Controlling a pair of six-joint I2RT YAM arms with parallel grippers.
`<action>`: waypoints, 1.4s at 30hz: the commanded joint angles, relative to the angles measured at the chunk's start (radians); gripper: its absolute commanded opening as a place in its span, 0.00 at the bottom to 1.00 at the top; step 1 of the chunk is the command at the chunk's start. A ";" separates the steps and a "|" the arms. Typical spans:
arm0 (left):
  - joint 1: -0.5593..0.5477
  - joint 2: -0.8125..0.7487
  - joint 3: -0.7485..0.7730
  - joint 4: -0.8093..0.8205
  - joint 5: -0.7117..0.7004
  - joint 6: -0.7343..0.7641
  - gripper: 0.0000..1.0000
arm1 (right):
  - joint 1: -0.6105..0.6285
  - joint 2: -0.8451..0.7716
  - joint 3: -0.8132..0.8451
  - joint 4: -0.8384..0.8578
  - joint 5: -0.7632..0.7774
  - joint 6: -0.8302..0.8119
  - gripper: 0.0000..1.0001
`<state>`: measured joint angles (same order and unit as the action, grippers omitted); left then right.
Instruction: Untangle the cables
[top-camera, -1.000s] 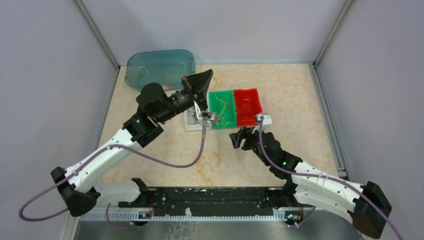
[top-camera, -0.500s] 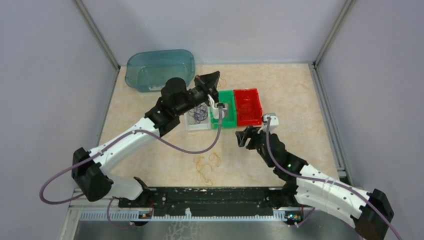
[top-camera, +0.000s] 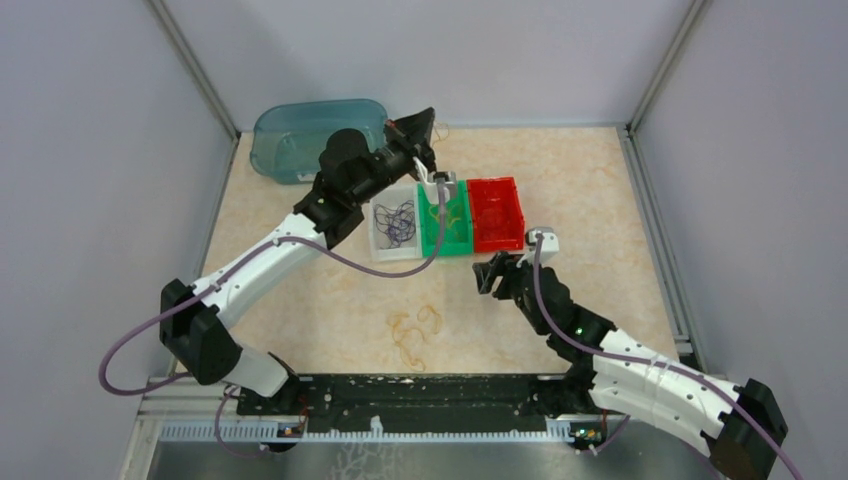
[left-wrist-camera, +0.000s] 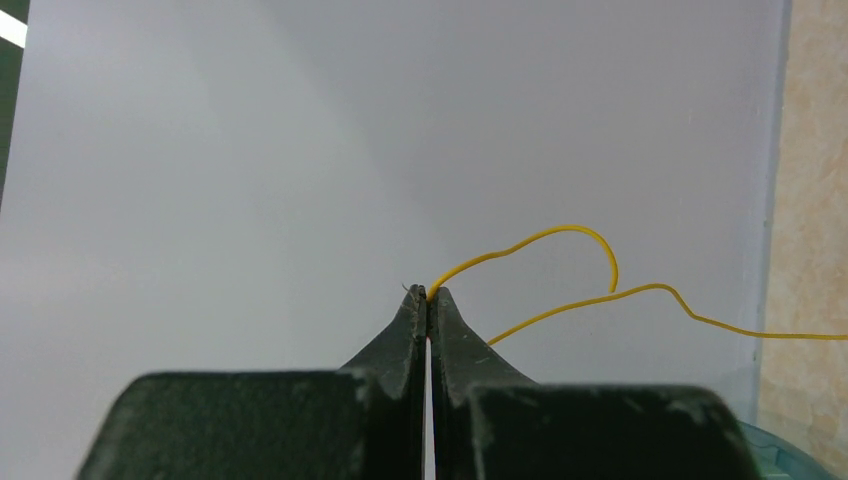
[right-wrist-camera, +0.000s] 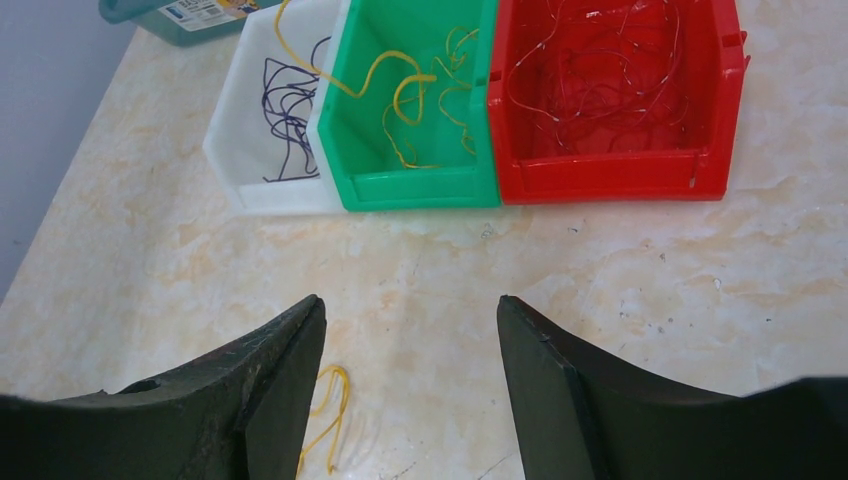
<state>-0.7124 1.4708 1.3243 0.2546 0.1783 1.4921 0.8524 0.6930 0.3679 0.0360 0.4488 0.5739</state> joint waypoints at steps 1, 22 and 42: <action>0.023 0.031 0.044 0.047 0.017 -0.009 0.00 | -0.007 -0.009 0.000 0.027 0.014 0.013 0.64; 0.021 0.130 -0.102 -0.141 -0.025 -0.247 0.00 | -0.017 -0.073 -0.001 -0.038 0.041 0.009 0.63; -0.007 0.373 0.083 -0.469 -0.001 -0.316 0.00 | -0.032 -0.090 -0.018 -0.070 0.044 0.031 0.63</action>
<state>-0.7139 1.7973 1.3254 -0.1314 0.1616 1.2060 0.8276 0.6155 0.3466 -0.0456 0.4725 0.5900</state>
